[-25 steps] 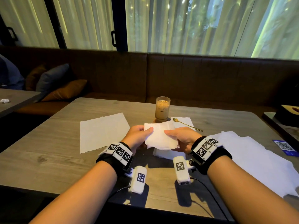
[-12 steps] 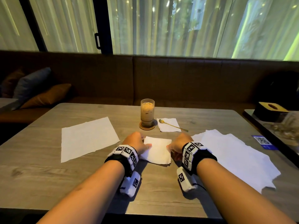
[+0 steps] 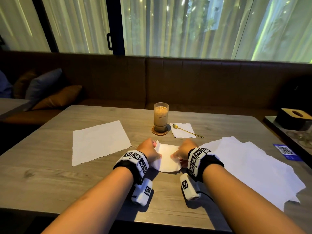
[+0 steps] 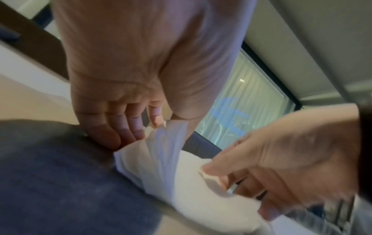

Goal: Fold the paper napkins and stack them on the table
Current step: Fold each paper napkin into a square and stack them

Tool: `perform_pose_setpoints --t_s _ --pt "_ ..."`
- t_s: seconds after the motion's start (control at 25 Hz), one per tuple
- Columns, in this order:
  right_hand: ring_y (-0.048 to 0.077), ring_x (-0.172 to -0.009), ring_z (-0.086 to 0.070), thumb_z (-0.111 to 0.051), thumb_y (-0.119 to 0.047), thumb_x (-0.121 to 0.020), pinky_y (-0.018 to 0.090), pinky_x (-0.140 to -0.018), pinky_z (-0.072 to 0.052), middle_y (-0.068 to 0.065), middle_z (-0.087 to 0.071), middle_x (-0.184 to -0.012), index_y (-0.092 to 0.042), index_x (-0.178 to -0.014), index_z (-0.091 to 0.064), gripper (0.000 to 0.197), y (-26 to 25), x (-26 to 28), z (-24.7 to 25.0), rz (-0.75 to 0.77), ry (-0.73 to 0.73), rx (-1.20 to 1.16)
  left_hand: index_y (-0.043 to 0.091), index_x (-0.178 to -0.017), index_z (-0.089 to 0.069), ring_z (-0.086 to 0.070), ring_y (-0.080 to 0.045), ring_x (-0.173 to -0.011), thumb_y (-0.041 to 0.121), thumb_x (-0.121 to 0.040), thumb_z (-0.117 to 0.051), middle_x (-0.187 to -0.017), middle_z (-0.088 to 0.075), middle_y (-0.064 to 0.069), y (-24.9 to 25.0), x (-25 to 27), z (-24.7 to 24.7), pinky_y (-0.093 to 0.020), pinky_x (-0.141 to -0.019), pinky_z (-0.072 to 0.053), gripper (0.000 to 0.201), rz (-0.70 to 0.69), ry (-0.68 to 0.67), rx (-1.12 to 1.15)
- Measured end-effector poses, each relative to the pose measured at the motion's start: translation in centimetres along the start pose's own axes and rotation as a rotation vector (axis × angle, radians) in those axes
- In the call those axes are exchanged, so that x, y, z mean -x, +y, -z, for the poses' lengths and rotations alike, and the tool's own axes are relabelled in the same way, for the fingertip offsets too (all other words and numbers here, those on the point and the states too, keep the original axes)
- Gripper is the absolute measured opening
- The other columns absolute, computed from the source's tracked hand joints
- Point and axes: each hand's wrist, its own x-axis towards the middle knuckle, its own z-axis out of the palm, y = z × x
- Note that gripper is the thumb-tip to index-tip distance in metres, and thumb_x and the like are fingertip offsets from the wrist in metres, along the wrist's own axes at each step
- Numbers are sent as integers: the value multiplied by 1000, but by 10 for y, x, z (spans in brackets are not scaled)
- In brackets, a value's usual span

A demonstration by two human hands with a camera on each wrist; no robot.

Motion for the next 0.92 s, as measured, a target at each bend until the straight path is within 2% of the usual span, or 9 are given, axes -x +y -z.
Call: perform_pose_setpoints --t_s 0.12,0.24,0.32,0.36,0.48,0.56,0.68,0.76,0.92 --pt "31 -91 -69 -91 -21 -69 43 -81 -62 13 -71 -98 -7 -111 -66 51 -9 1 -5 0 -34 -8 21 -96 -53 -61 -22 -102 14 -85 -77 -100 -62 0 -11 3 15 -31 -81 -49 27 15 22 124" --pt "23 -90 -66 -86 -30 -79 35 -78 -60 9 -68 -100 -9 -113 -63 46 -21 -1 -14 -8 -62 46 21 -85 -53 -60 -23 -98 1 -84 -75 -87 -59 1 -29 3 30 -32 -82 -52 30 57 19 223" --pt "18 -79 -64 -82 -39 -83 28 -64 -54 5 -67 -92 -10 -114 -65 46 -31 -4 -21 22 -76 97 19 -94 -57 -64 -27 -101 -1 -79 -78 -94 -64 -4 -41 6 42 -40 -90 -57 32 77 25 260" --pt "20 -82 -68 -82 -41 -82 29 -68 -57 6 -70 -93 -9 -113 -68 46 -36 -7 -26 26 -90 101 19 -100 -58 -66 -27 -101 0 -78 -79 -99 -66 -6 -49 6 47 -41 -92 -58 36 87 25 271" --pt "27 -92 -75 -84 -35 -81 39 -88 -62 12 -78 -104 -6 -111 -73 43 -49 -21 -39 26 -139 50 16 -121 -57 -64 -17 -85 -1 -79 -82 -96 -64 -3 -74 10 64 -31 -71 -56 51 102 9 331" --pt "23 -78 -71 -82 -28 -86 35 -79 -61 11 -78 -96 -4 -104 -74 31 -60 -18 -43 38 -168 31 16 -127 -55 -61 -14 -77 6 -83 -83 -92 -58 2 -89 16 78 -27 -63 -52 53 111 12 379" --pt "23 -77 -69 -80 -24 -88 36 -79 -59 11 -78 -94 -5 -96 -74 21 -71 -16 -47 52 -202 67 24 -122 -60 -68 -22 -92 32 -88 -78 -105 -65 -1 -116 14 105 -36 -86 -58 39 130 212 218" --pt "23 -75 -69 -79 -23 -89 36 -78 -58 10 -77 -89 -5 -94 -75 19 -75 -12 -48 58 -210 94 25 -126 -61 -66 -26 -109 35 -91 -74 -122 -65 -5 -136 11 129 -40 -99 -54 39 162 320 37" --pt "19 -59 -65 -78 -20 -90 29 -57 -53 8 -72 -74 -3 -87 -72 18 -76 -6 -43 90 -170 116 22 -146 -49 -55 -32 -132 39 -90 -72 -150 -53 -10 -168 2 156 -42 -110 -46 62 228 262 -254"
